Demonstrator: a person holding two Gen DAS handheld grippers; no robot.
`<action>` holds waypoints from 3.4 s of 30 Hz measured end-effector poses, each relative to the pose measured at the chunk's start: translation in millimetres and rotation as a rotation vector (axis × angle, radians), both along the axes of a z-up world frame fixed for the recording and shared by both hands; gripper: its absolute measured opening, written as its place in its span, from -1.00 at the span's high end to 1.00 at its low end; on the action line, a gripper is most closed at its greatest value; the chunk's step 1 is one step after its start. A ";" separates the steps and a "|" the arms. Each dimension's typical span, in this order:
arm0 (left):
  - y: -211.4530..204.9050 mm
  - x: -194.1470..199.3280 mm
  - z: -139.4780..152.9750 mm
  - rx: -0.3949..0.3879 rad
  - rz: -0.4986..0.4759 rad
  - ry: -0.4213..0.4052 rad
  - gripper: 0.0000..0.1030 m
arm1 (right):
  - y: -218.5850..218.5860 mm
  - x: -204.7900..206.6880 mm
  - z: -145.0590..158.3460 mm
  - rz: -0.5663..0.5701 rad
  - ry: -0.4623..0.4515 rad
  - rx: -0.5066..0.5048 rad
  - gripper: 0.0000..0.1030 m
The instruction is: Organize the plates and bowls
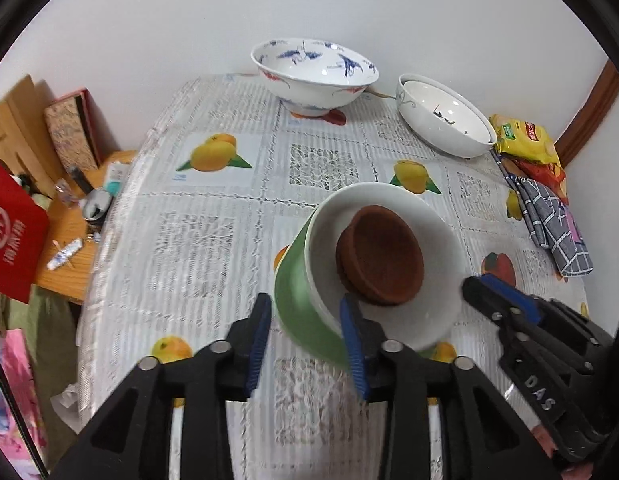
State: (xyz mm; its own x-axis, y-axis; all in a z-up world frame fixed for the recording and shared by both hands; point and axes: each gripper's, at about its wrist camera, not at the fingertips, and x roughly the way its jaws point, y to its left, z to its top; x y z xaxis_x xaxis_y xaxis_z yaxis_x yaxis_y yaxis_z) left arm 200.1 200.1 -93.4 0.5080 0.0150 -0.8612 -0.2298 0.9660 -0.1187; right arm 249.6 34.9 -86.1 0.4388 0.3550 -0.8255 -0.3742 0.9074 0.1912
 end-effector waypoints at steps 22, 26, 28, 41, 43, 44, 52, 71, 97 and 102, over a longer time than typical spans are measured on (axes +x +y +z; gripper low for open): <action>-128.9 -148.5 93.9 0.087 -0.103 -0.224 -0.34 | -150.1 -169.6 105.6 -0.271 -0.228 -0.063 -0.23; -141.8 -170.8 103.9 0.112 -0.100 -0.258 -0.44 | -167.7 -197.2 111.6 -0.306 -0.225 -0.055 -0.23; -148.5 -180.8 107.9 0.122 -0.100 -0.270 -0.45 | -173.4 -206.4 113.1 -0.318 -0.229 -0.057 -0.23; -167.2 -212.1 117.6 0.138 -0.111 -0.309 -0.50 | -190.1 -248.7 132.5 -0.350 -0.285 -0.082 -0.72; -166.4 -212.9 118.7 0.138 -0.108 -0.311 -0.50 | -189.3 -249.0 133.6 -0.349 -0.289 -0.081 -0.72; -166.3 -213.0 118.9 0.138 -0.108 -0.310 -0.51 | -189.3 -249.9 134.5 -0.349 -0.289 -0.079 -0.72; -164.5 -213.2 116.1 0.127 -0.110 -0.296 -0.53 | -189.3 -249.5 134.5 -0.348 -0.290 -0.072 -0.72; -159.5 -206.2 106.6 0.115 -0.113 -0.256 -0.54 | -181.3 -238.9 129.0 -0.326 -0.281 -0.053 -0.72; -168.4 -211.2 117.1 0.109 -0.131 -0.290 -0.54 | -190.7 -249.1 137.5 -0.329 -0.303 0.020 -0.72; -167.8 -211.1 117.7 0.107 -0.131 -0.291 -0.54 | -188.6 -251.2 138.3 -0.325 -0.307 0.021 -0.72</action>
